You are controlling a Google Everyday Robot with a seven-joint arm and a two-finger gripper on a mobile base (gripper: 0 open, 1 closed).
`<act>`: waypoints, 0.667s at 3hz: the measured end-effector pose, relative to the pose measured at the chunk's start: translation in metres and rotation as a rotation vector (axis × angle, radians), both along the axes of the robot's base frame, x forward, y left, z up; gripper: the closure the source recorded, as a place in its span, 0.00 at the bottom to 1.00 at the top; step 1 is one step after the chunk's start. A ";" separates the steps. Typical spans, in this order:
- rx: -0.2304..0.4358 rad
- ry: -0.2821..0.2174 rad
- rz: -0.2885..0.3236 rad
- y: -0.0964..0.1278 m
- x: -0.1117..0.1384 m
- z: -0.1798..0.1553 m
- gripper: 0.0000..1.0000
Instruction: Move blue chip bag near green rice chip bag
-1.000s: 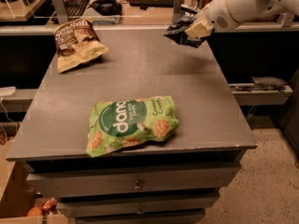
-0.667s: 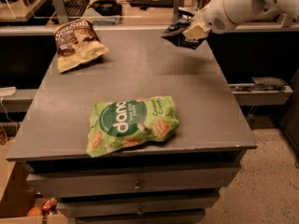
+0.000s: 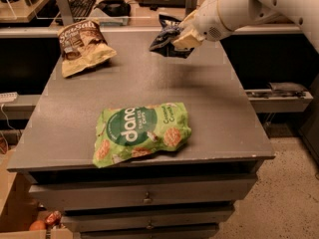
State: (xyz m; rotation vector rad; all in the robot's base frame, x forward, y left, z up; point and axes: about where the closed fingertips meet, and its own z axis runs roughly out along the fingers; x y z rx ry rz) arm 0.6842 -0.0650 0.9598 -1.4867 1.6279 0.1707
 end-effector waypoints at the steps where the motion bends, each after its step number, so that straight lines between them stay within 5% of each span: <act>1: 0.017 0.044 0.130 0.042 -0.027 -0.012 1.00; 2: 0.063 0.149 0.235 0.074 -0.061 -0.031 1.00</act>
Offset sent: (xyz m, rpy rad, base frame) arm -0.1040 0.1042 -0.0482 0.1265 0.2802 0.3530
